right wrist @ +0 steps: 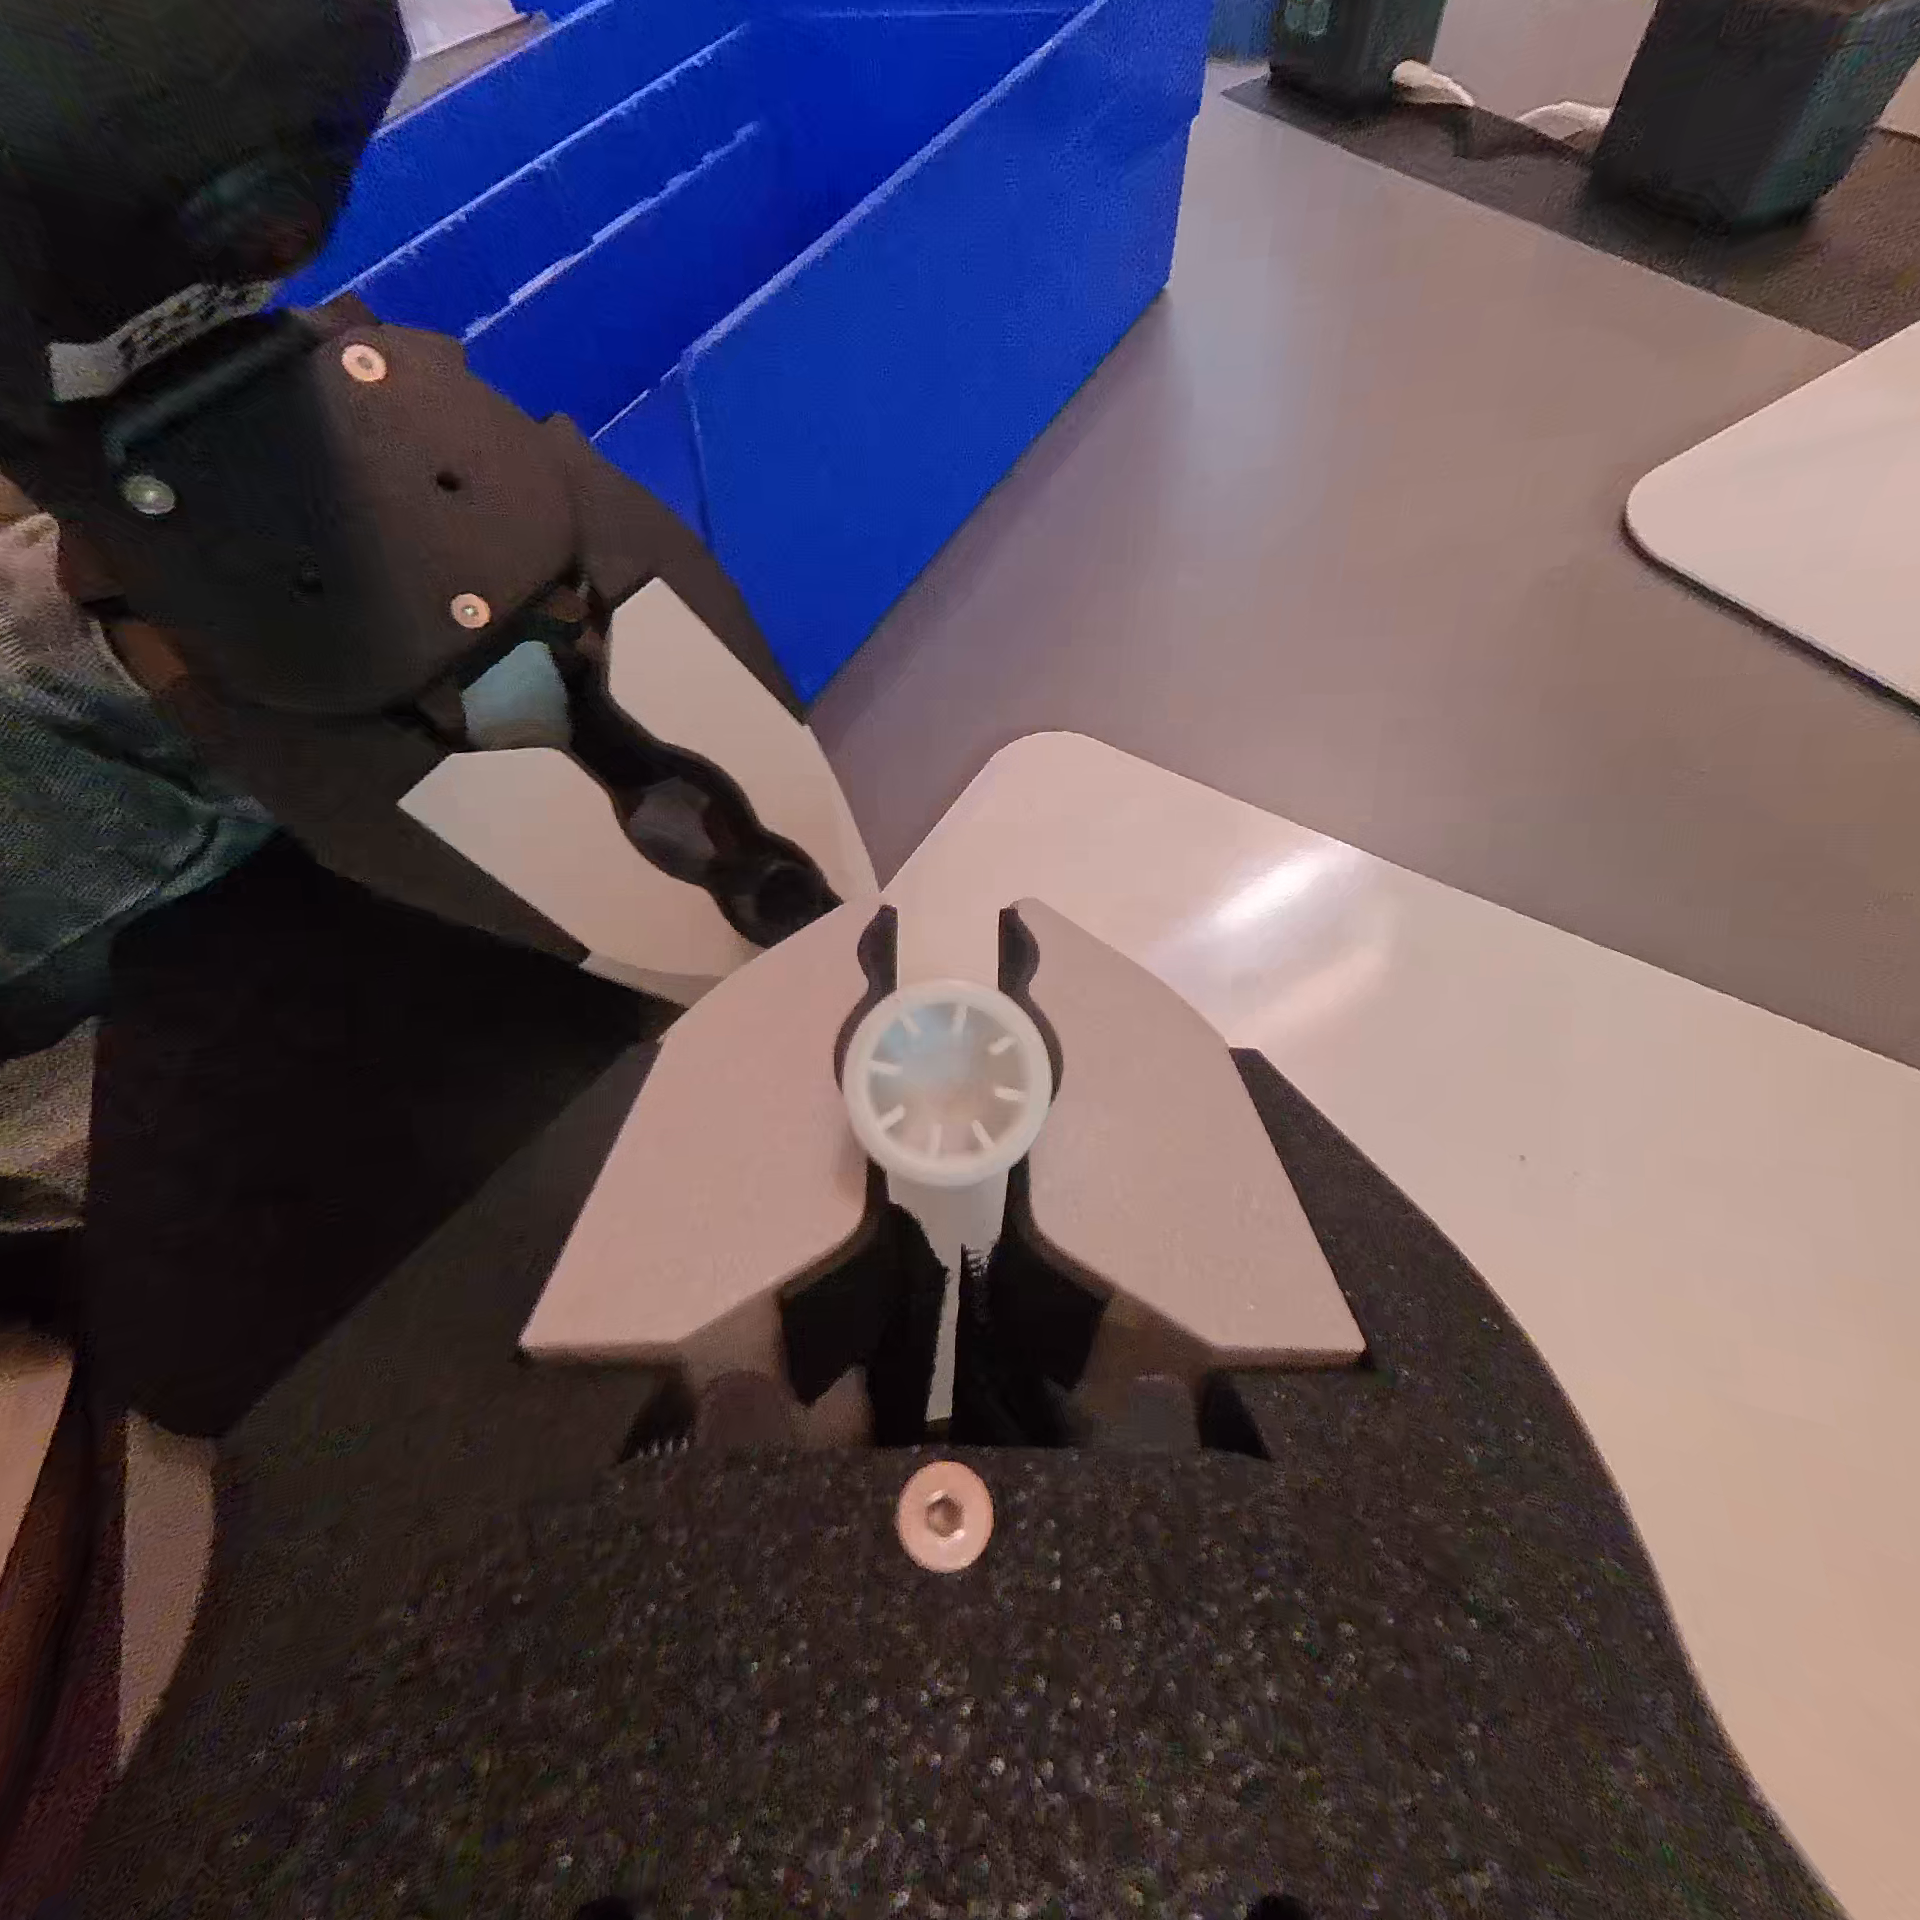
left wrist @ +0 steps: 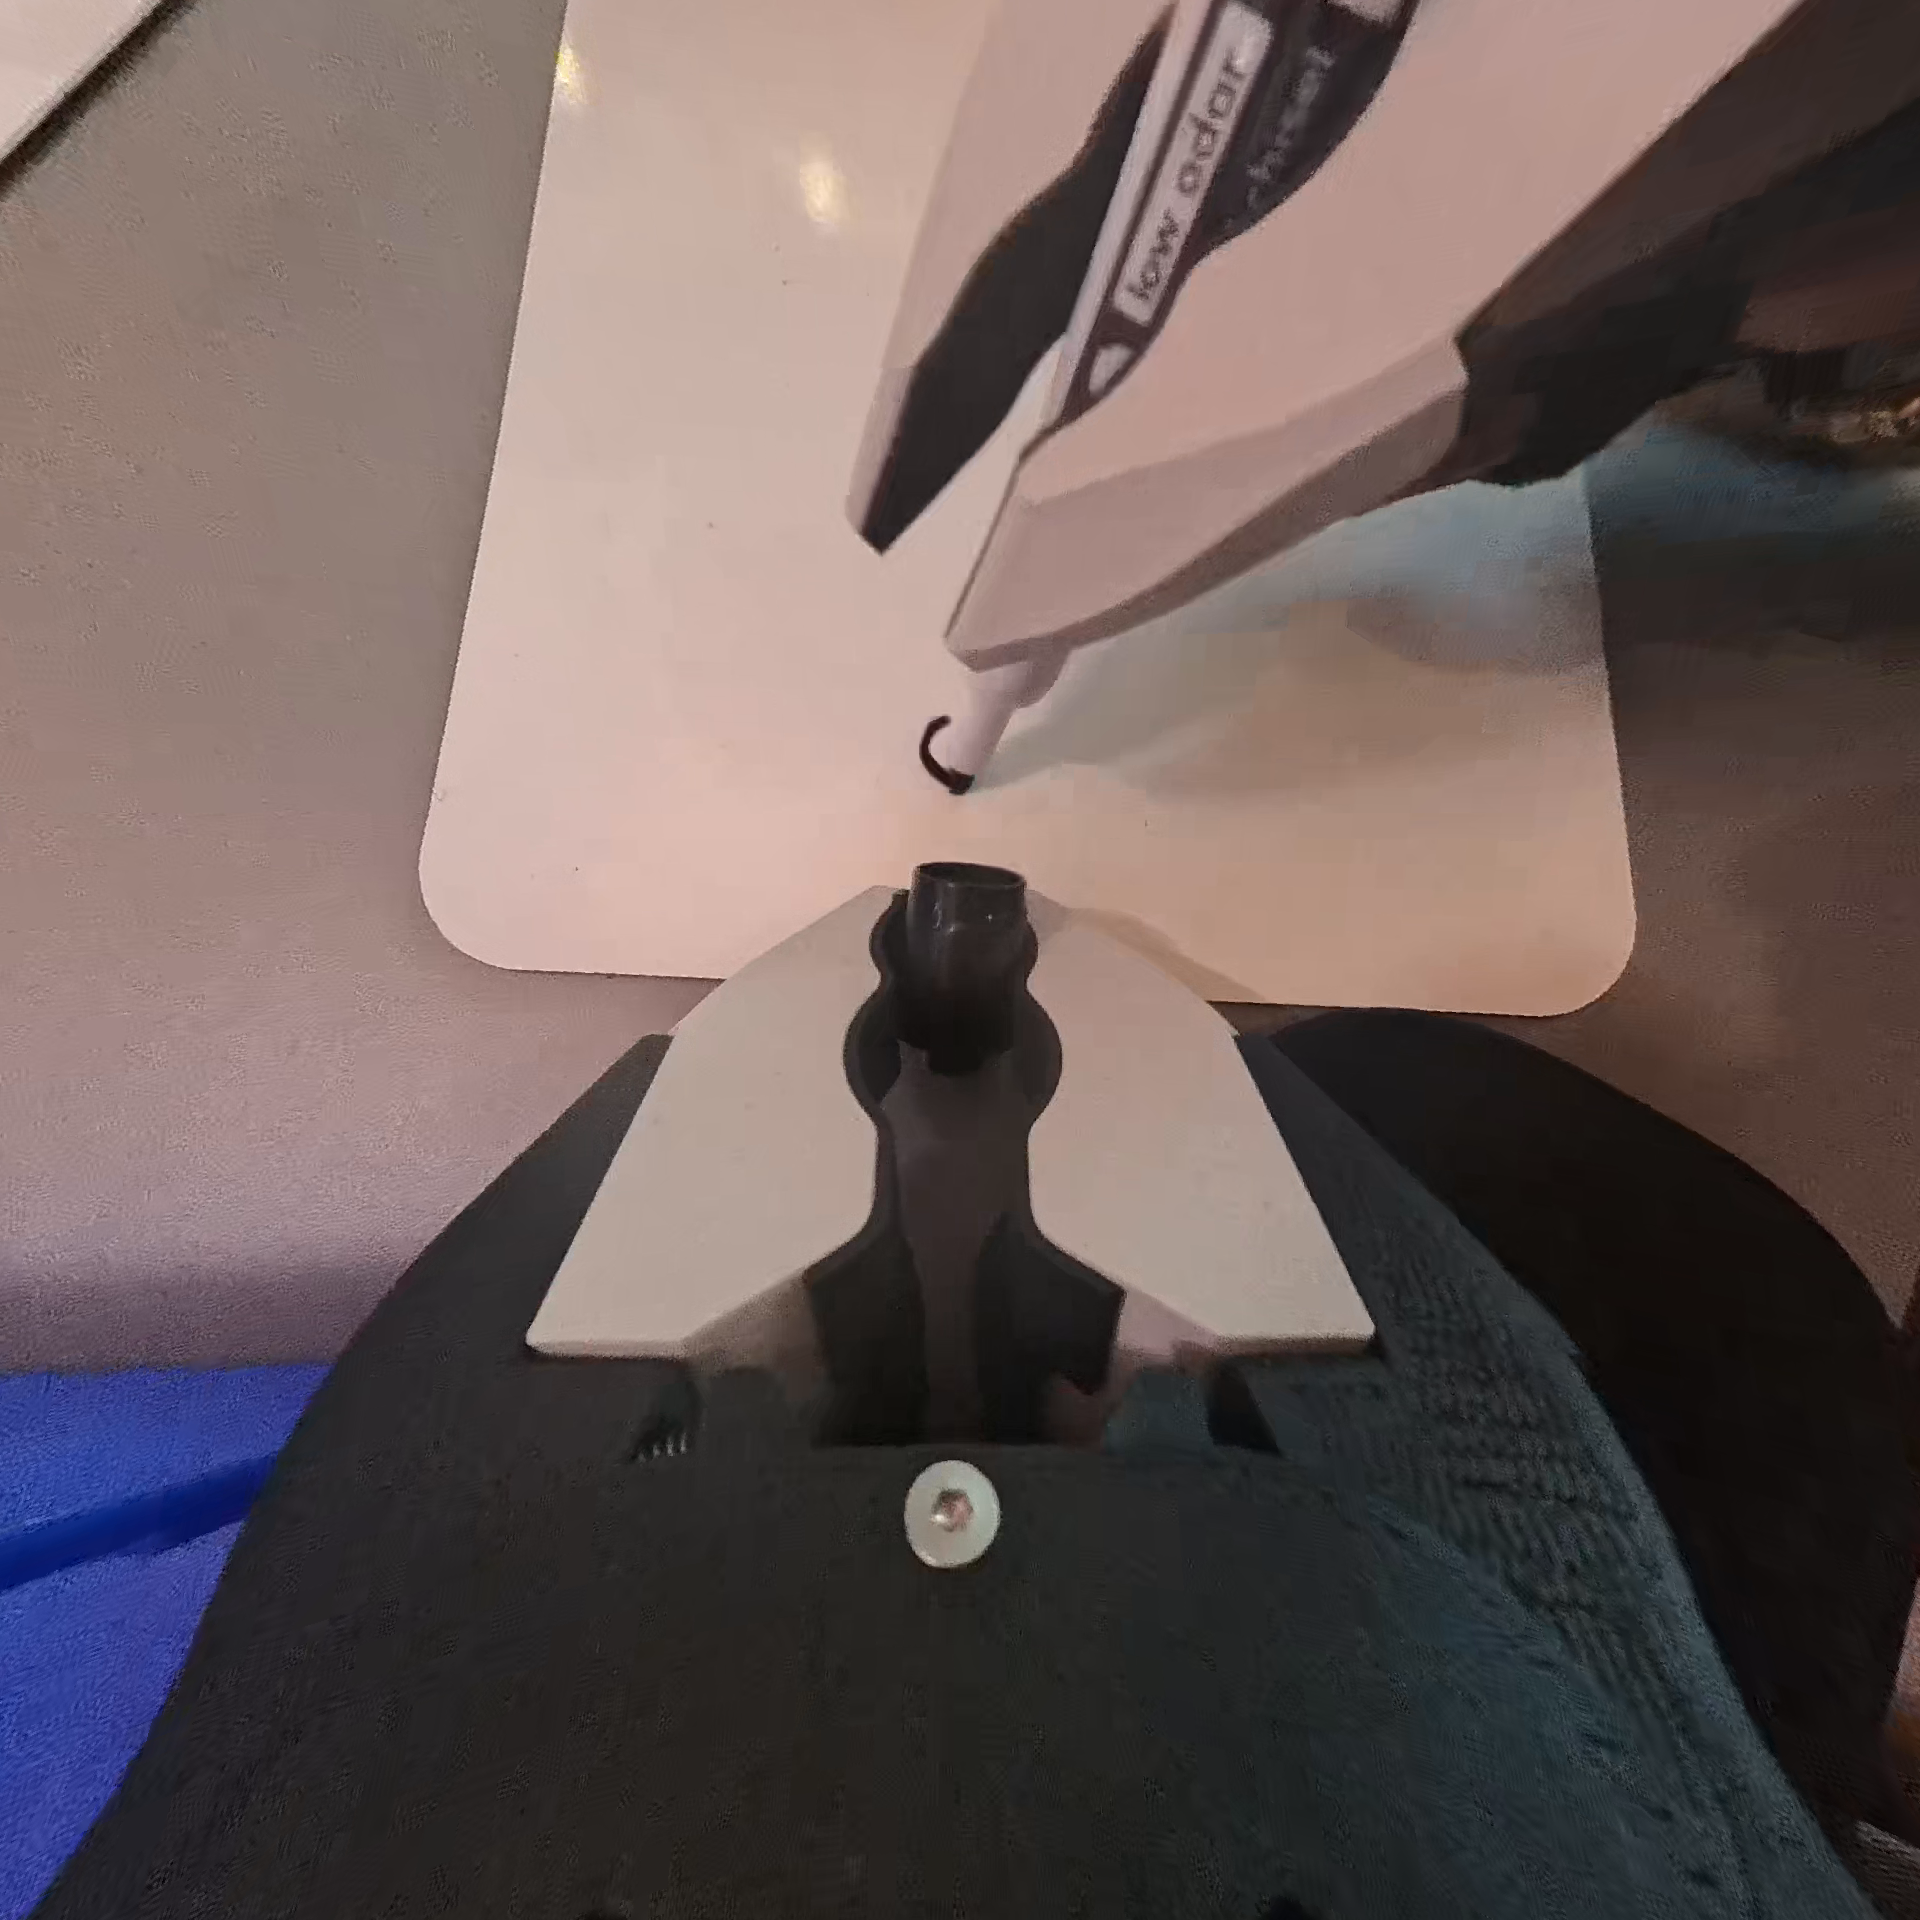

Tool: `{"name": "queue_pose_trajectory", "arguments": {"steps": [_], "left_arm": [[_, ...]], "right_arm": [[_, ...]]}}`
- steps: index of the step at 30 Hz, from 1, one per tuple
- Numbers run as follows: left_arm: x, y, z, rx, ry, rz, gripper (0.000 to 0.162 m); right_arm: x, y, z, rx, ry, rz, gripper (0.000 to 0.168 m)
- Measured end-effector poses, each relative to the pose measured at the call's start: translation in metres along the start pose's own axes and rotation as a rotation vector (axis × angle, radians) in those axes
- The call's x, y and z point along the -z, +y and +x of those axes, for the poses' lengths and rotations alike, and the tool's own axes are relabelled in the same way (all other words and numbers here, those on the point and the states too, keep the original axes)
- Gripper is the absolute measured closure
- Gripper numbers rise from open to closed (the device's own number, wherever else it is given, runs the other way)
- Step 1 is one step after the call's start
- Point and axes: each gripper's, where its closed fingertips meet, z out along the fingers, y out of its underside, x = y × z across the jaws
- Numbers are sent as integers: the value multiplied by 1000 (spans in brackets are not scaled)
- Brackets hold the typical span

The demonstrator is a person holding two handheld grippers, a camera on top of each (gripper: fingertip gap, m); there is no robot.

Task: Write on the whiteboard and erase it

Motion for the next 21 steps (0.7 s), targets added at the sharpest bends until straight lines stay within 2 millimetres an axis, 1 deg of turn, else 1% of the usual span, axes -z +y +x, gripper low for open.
{"name": "queue_pose_trajectory", "arguments": {"steps": [3,5,7,9,11,13,15,16,18,21], "left_arm": [[0,1,1,-6,0,-5,144],[-1,1,1,-16,-4,-12,145],[-1,1,1,-18,-6,-15,146],[-2,2,1,-17,-3,-16,146],[-2,2,1,-14,1,-20,146],[-2,2,2,-9,5,-19,146],[-2,2,2,-7,7,-19,144],[-2,2,2,-8,7,-19,144],[-2,2,2,-10,5,-19,145],[-2,2,2,-13,6,-19,145]], "right_arm": [[11,8,-7,13,2,-41,149],[19,11,-1,28,39,-55,149],[21,9,11,36,79,-45,149],[16,5,18,31,88,-19,149],[9,1,19,30,82,2,149],[2,-1,11,35,51,7,148],[0,-2,3,47,32,2,149],[2,-3,5,54,47,10,149],[11,-7,15,41,81,38,149],[18,-5,30,31,120,32,149]]}}
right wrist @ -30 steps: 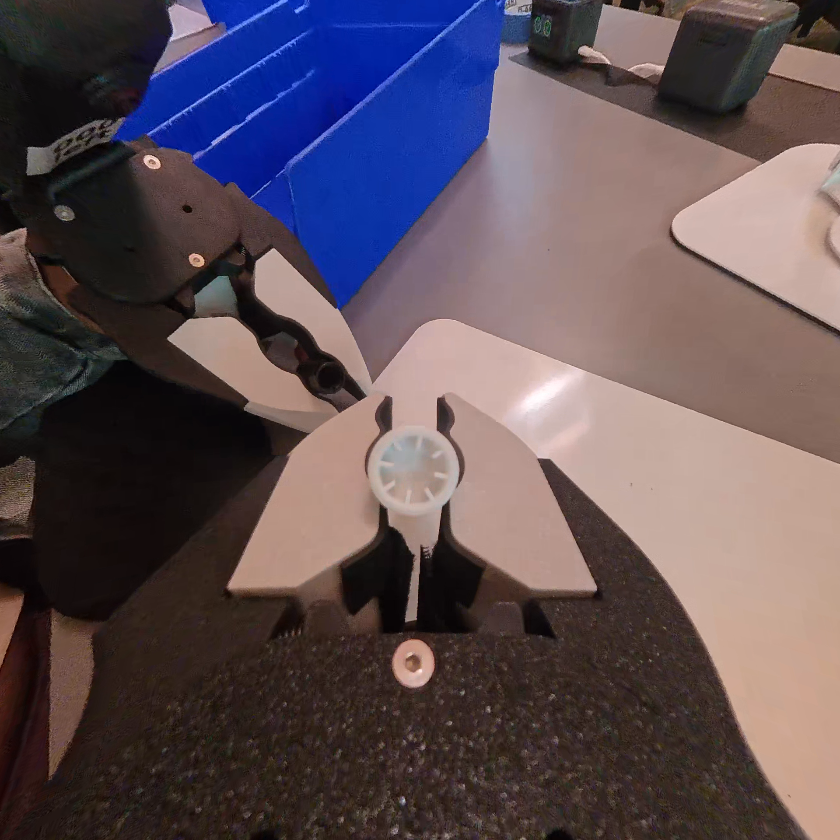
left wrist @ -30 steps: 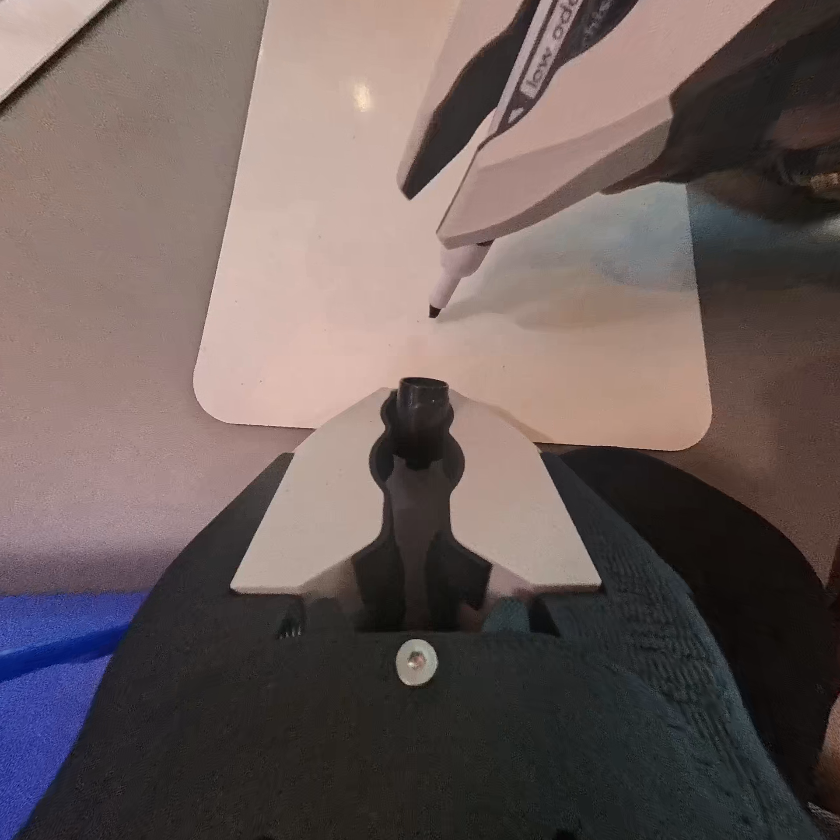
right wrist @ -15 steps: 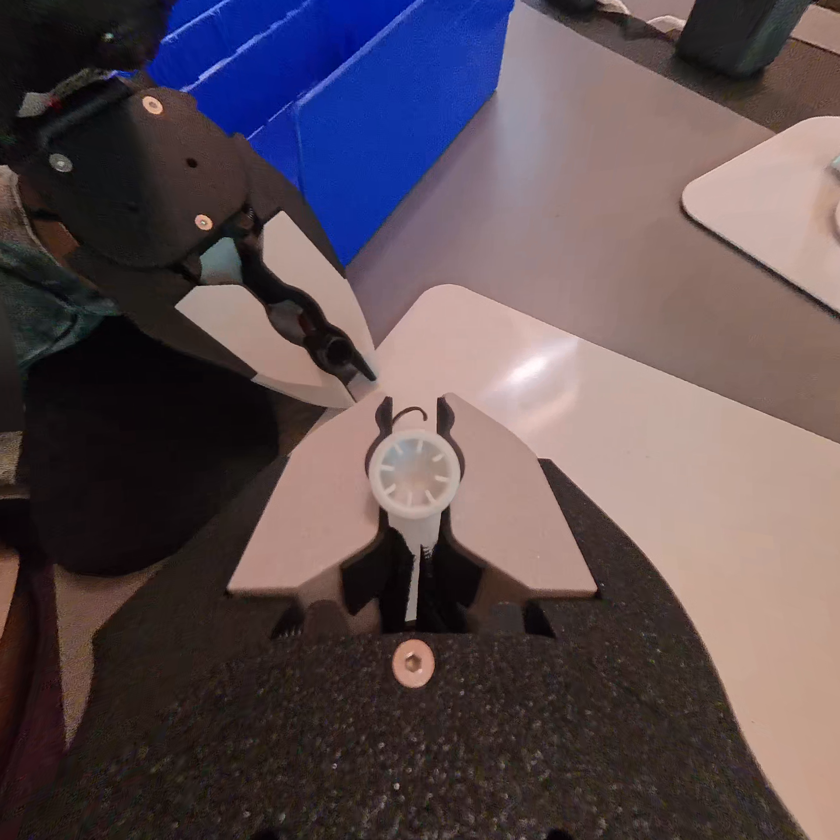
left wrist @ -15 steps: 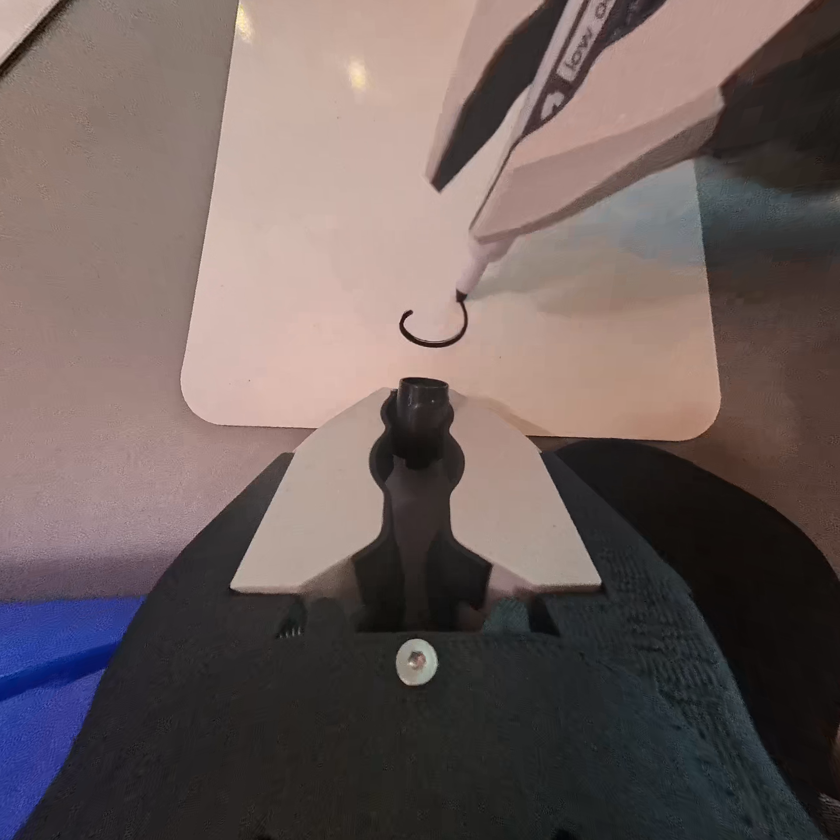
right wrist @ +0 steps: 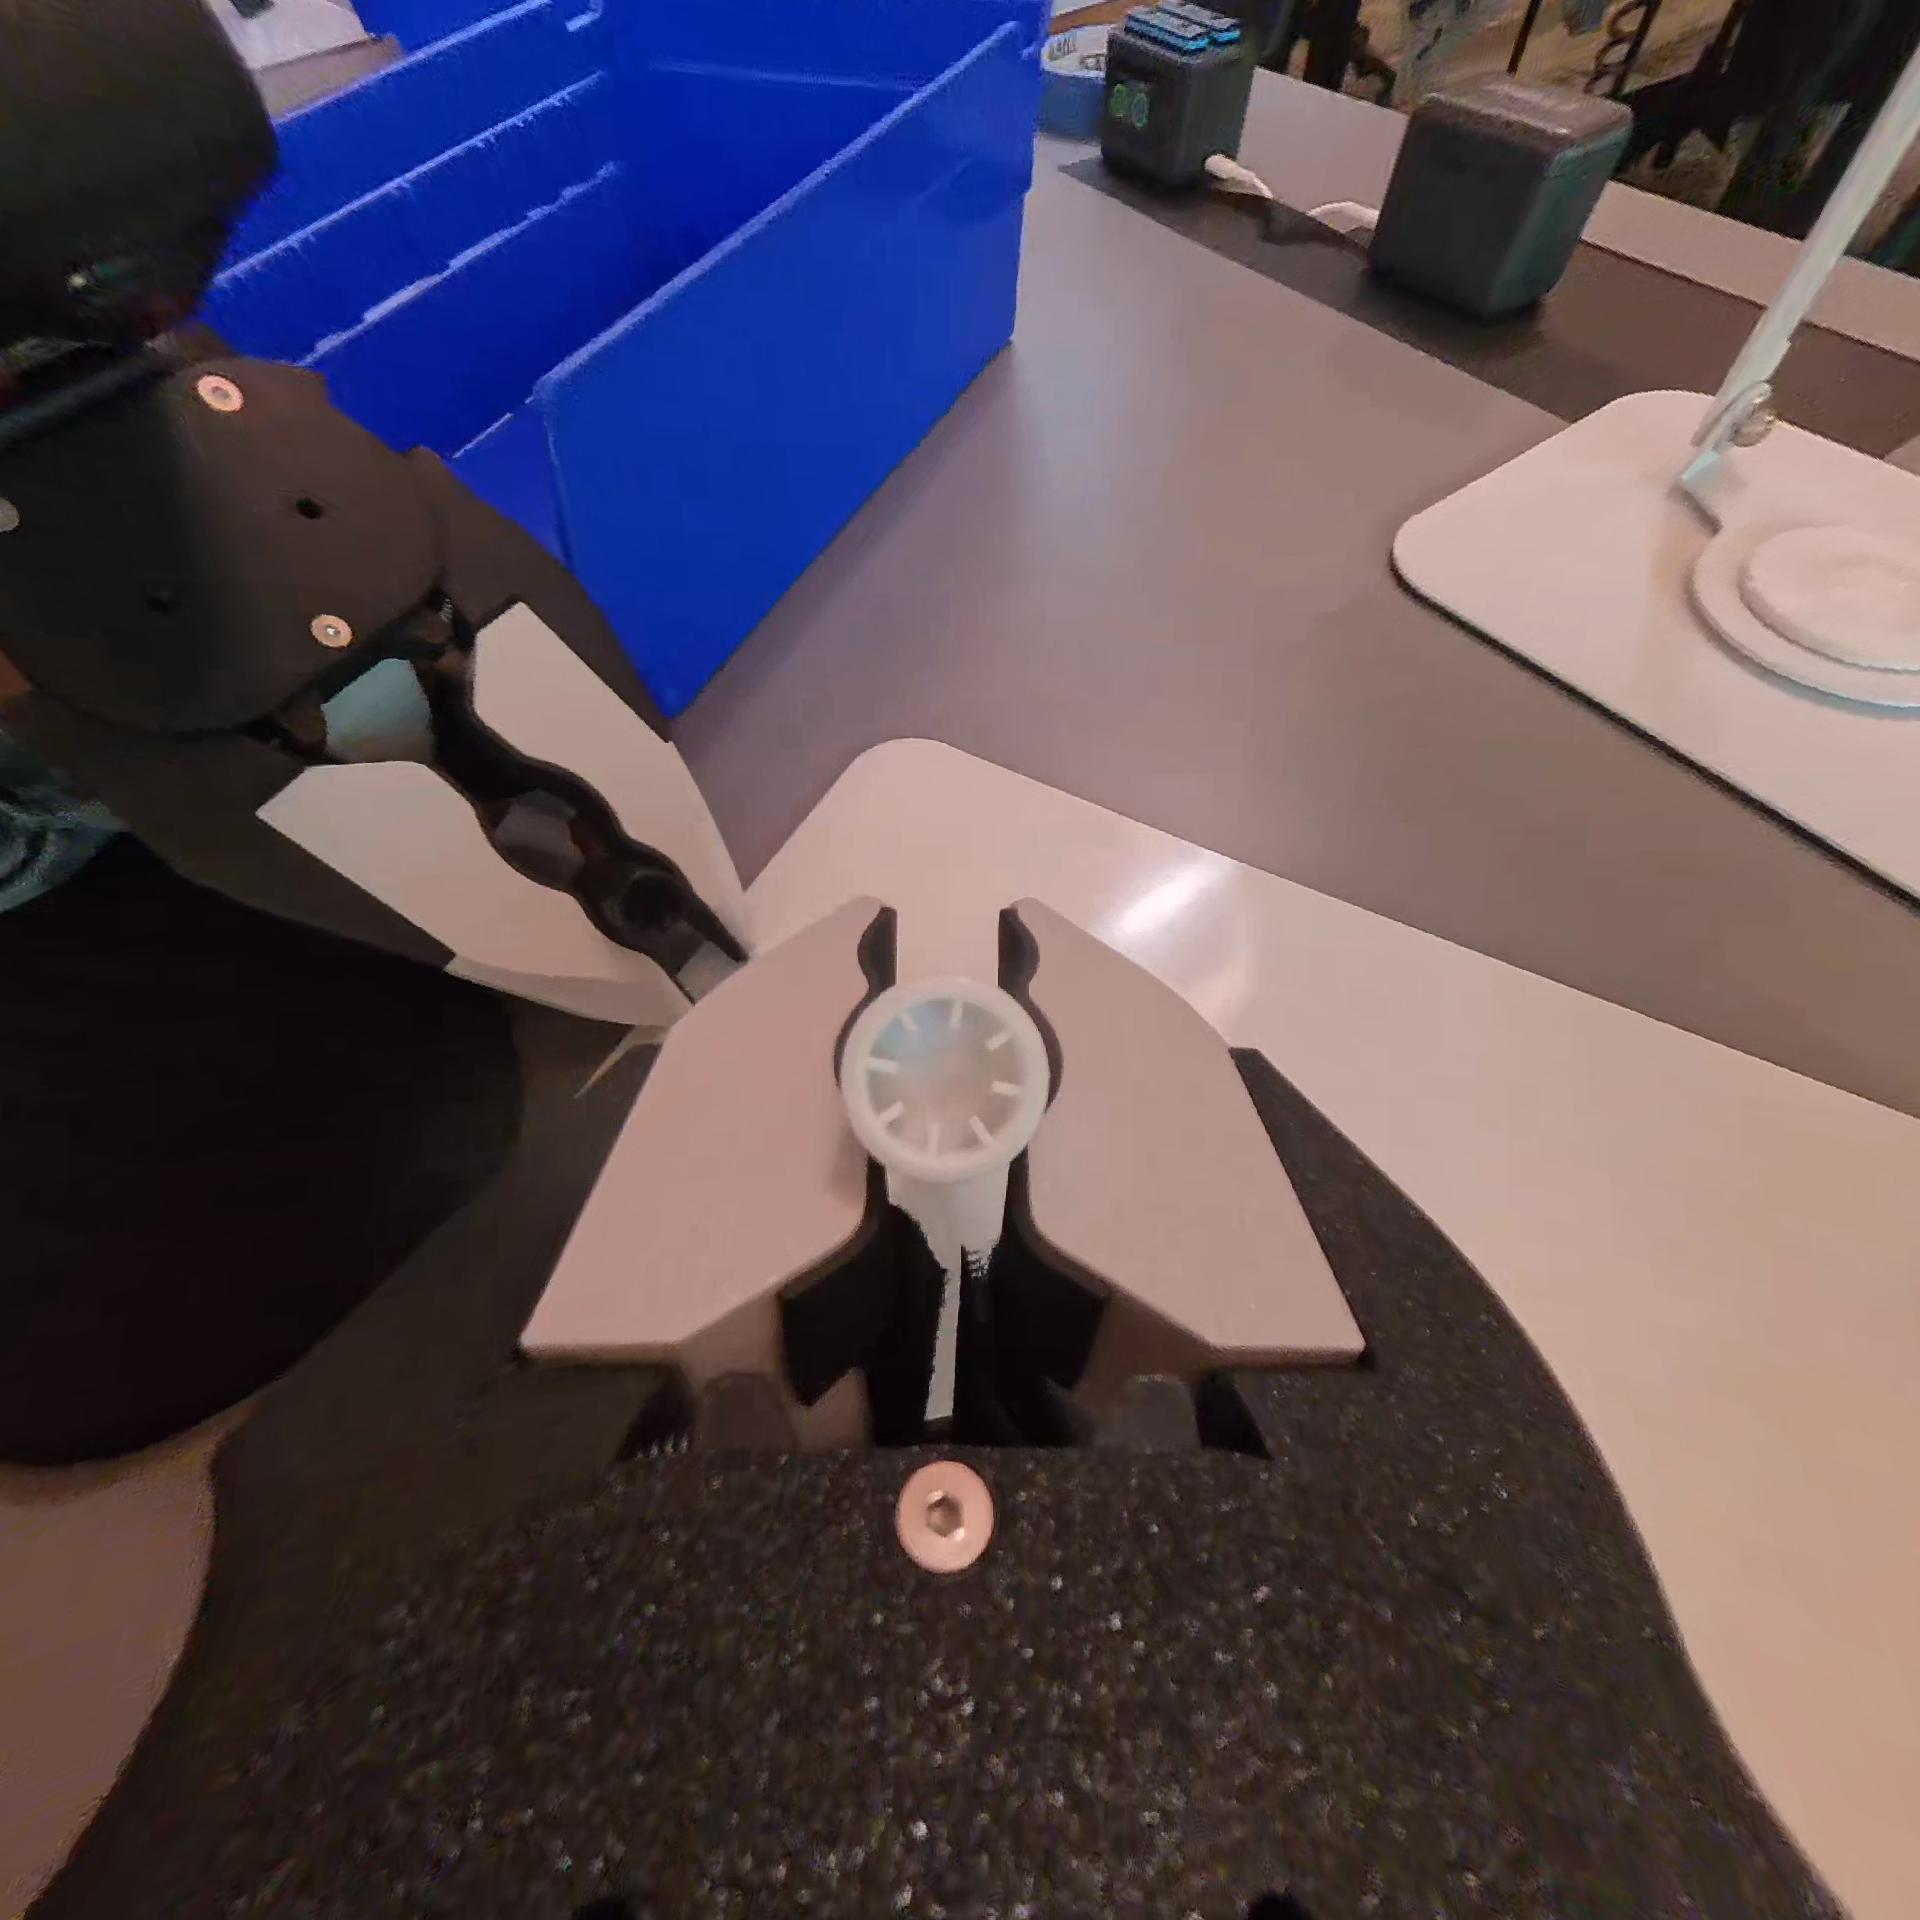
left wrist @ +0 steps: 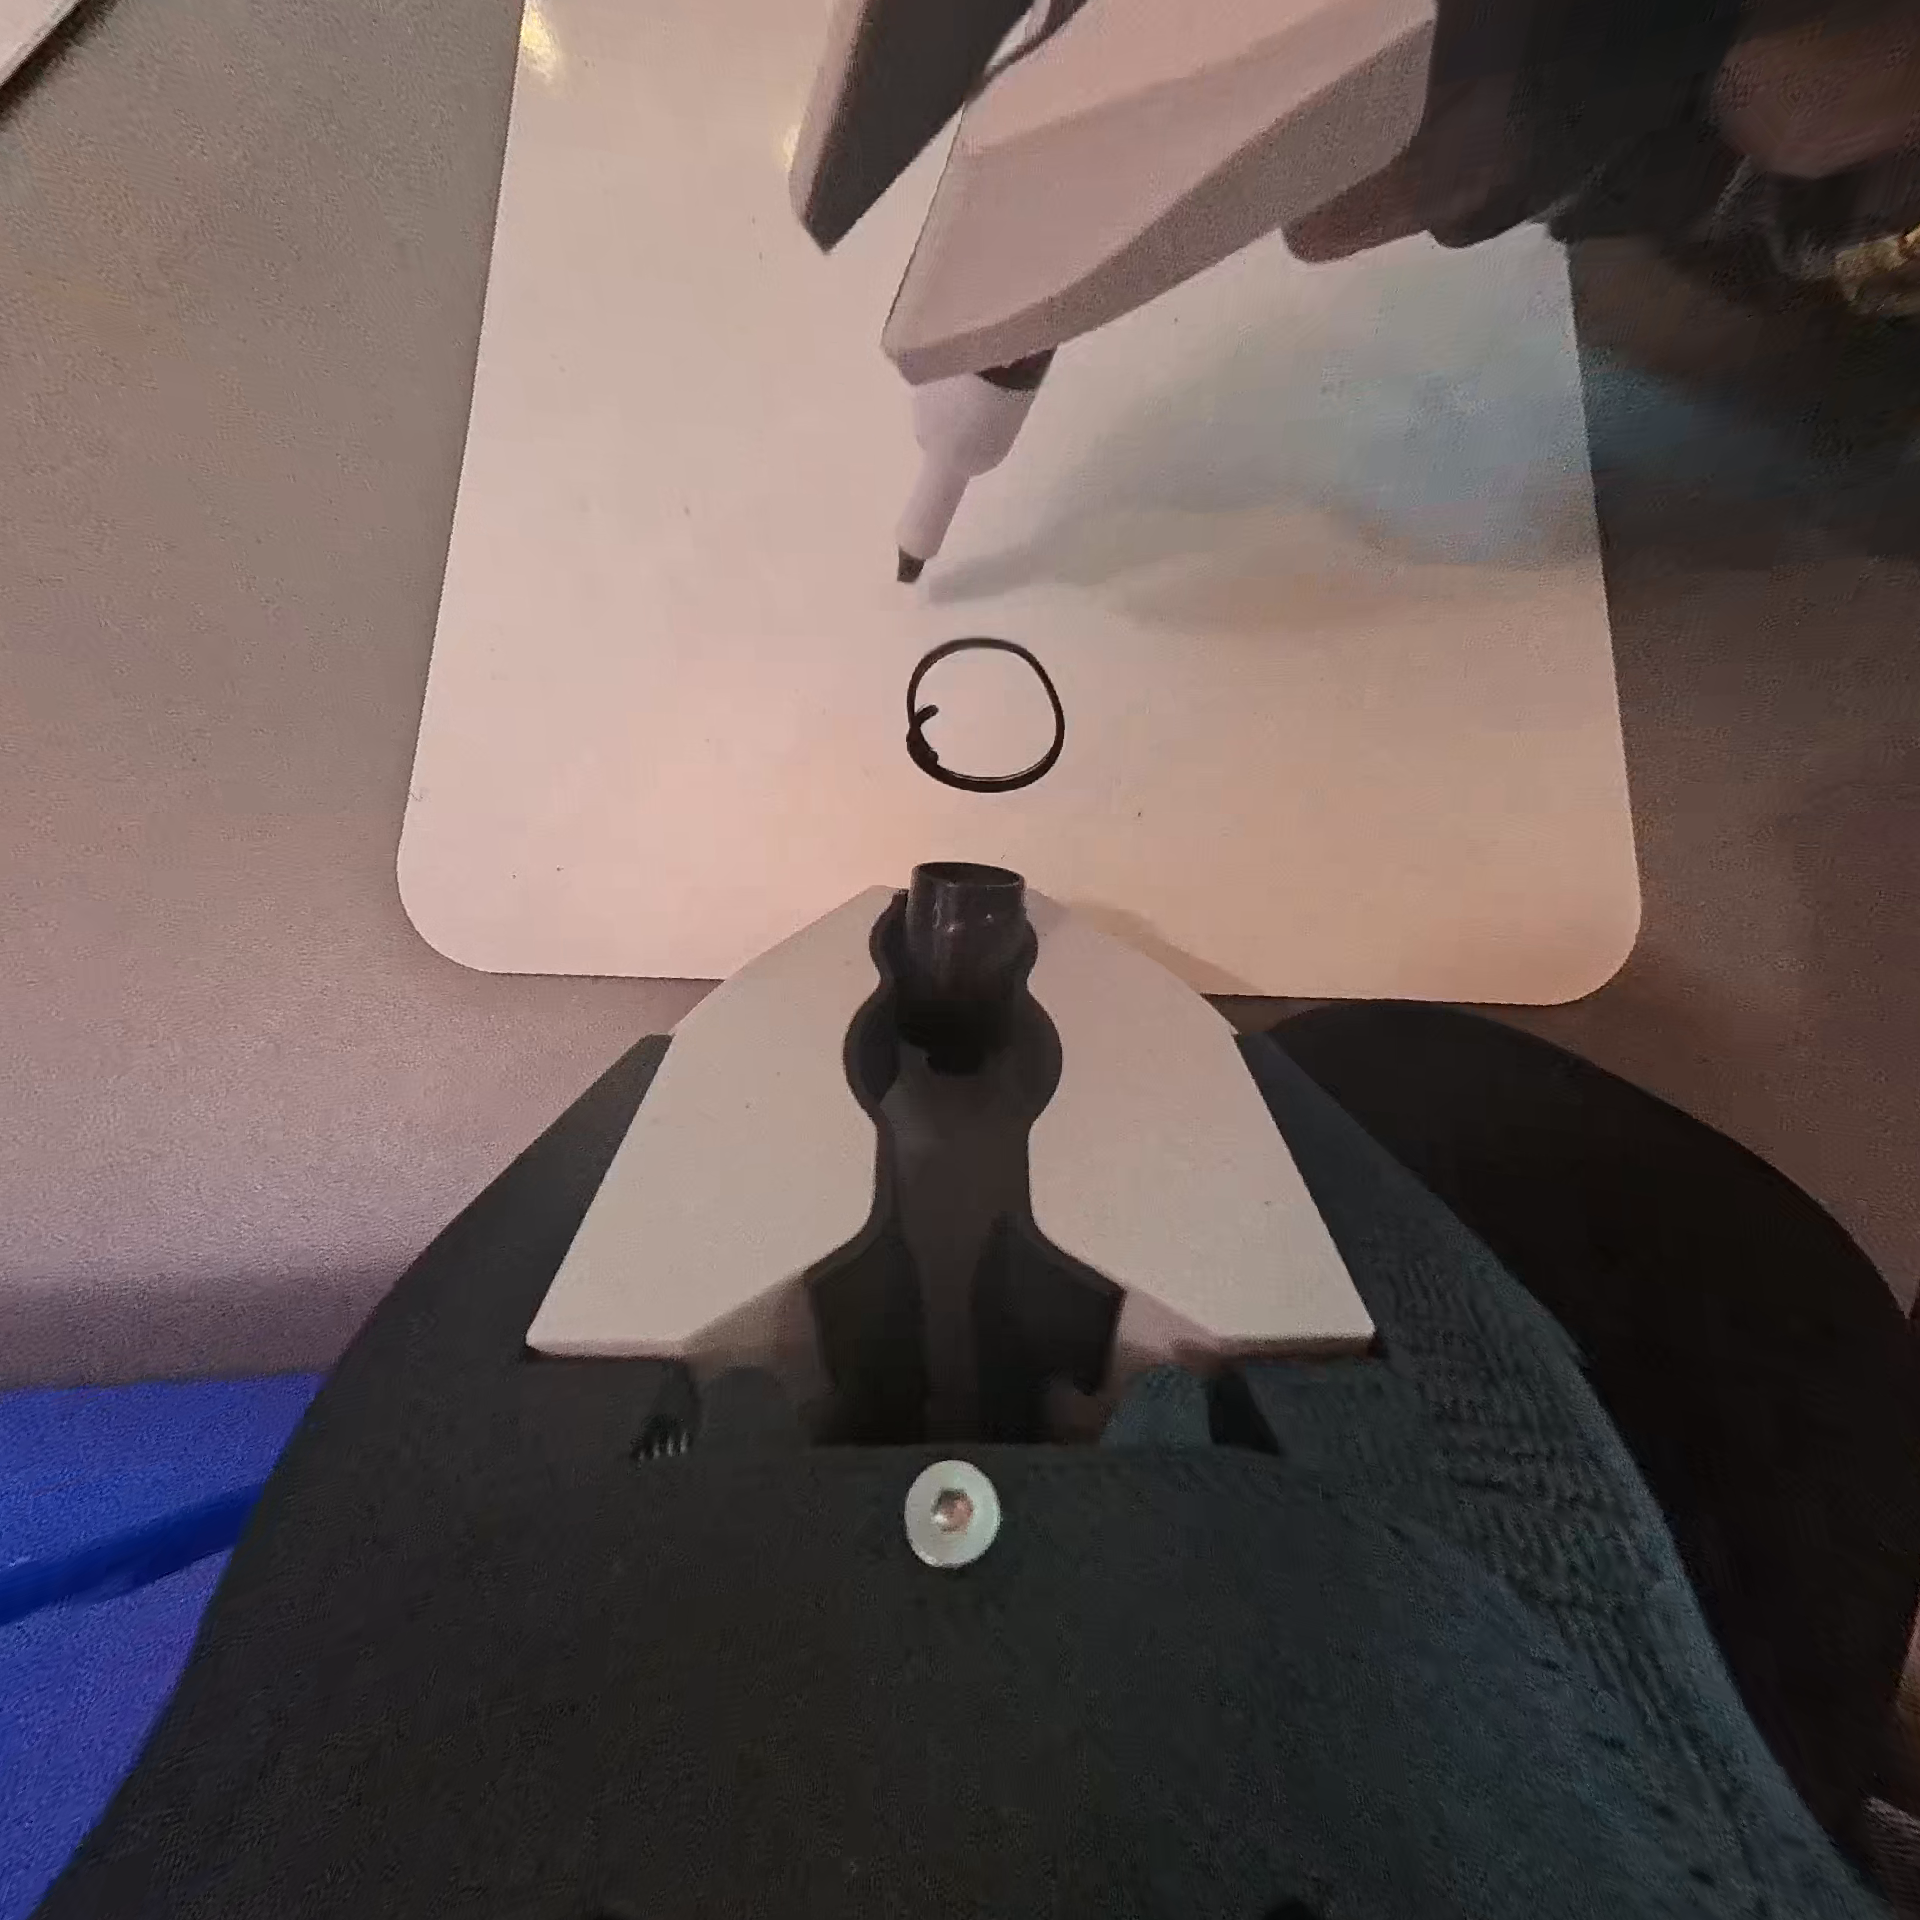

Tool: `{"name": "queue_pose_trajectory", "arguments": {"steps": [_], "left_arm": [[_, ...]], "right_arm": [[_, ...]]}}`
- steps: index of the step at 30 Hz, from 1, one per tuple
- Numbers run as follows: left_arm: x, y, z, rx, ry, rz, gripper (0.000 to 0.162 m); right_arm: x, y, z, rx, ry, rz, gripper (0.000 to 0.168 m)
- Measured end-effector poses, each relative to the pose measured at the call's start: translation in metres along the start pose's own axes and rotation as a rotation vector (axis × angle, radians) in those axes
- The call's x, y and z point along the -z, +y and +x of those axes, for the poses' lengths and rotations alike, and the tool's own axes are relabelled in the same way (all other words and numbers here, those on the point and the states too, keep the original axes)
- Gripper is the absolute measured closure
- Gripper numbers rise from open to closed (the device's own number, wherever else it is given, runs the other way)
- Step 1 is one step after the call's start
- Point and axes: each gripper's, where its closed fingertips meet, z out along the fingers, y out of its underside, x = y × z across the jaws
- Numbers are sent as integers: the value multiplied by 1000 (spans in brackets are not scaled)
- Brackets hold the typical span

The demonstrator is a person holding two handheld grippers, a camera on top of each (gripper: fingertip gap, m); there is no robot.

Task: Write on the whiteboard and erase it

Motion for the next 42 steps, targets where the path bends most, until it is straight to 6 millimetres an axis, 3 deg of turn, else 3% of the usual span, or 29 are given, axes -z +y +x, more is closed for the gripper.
{"name": "queue_pose_trajectory", "arguments": {"steps": [6,14,23,33,36,42], "left_arm": [[0,0,0,3,1,1,146],[0,0,0,3,-2,0,145],[0,0,0,7,1,1,145],[0,0,0,6,3,1,145],[0,0,0,6,4,1,145],[0,0,0,6,5,1,145]], "right_arm": [[-4,6,1,5,6,-19,148],[17,18,-10,4,26,-39,149],[33,24,22,-30,123,-42,149],[14,13,36,-19,142,-28,149],[12,13,32,-15,136,-31,149],[-3,7,-1,10,53,-26,149]]}}
